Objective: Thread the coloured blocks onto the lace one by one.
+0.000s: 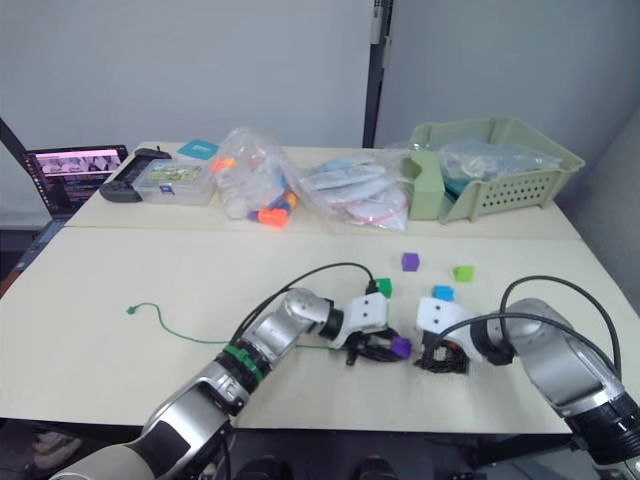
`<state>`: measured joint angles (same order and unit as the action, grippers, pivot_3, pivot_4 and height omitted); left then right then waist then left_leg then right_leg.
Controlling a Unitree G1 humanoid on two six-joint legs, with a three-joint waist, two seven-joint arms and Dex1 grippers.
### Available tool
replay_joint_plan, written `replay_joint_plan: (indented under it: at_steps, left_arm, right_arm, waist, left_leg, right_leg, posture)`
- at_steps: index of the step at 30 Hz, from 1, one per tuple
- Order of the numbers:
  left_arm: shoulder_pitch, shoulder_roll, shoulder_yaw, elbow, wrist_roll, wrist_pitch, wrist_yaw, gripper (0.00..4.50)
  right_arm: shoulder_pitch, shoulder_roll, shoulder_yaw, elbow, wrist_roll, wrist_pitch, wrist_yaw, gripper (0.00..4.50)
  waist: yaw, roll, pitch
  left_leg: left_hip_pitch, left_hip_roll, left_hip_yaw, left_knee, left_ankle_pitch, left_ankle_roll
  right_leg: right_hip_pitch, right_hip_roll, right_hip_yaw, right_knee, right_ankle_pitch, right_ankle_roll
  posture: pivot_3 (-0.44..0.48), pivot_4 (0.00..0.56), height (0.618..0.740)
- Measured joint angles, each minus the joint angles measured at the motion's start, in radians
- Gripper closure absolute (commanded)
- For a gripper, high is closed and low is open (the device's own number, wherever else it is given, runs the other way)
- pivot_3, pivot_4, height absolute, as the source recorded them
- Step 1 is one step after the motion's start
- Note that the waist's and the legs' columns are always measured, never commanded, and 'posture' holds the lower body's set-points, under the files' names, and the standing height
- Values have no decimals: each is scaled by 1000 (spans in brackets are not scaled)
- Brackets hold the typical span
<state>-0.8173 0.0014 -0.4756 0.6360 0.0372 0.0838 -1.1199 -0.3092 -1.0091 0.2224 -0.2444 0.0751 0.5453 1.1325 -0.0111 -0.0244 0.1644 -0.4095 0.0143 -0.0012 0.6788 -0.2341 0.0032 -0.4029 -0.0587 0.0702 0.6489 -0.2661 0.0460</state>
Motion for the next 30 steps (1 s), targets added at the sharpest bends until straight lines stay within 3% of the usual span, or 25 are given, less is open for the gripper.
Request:
replay_joint_plan:
  at_steps: [6,10,17,24,30]
  left_arm:
    - [0,3,4,-5,0,10,2,3144]
    - [1,35,17,-29,0,26,-3,3144]
    - [77,183,55,-157,-23,25,-33,3144]
    - [202,502,190,-269,-89,-47,-110,3144]
    - [370,806,340,-265,-199,-147,-263,3144]
  right_arm:
    - [0,2,0,-1,0,18,3,4469]
    - [-4,7,2,0,0,23,2,4500]
    - [-62,20,27,64,-13,13,24,4500]
    - [-142,45,79,144,-31,-36,73,4500]
    - [-190,76,105,206,-50,-90,104,4500]
  waist:
    - [0,0,0]
    - [-1,0,0]
    - [-8,0,0]
    - [-21,0,0]
    - [-43,0,0]
  left_leg:
    - [0,0,0,0,0,0]
    - [0,0,0,0,0,0]
    - [1,1,0,0,0,0]
    - [4,3,-1,-2,0,0]
    - [9,4,-2,-5,-1,1]
  right_leg:
    - [0,0,0,0,0,0]
    - [0,0,0,0,0,0]
    - [0,0,0,1,0,0]
    - [0,0,0,2,0,-1]
    - [-1,0,0,8,0,-3]
  posture:
    - [0,150,737]
    - [0,150,737]
    - [0,150,737]
    - [0,150,737]
    - [0,150,737]
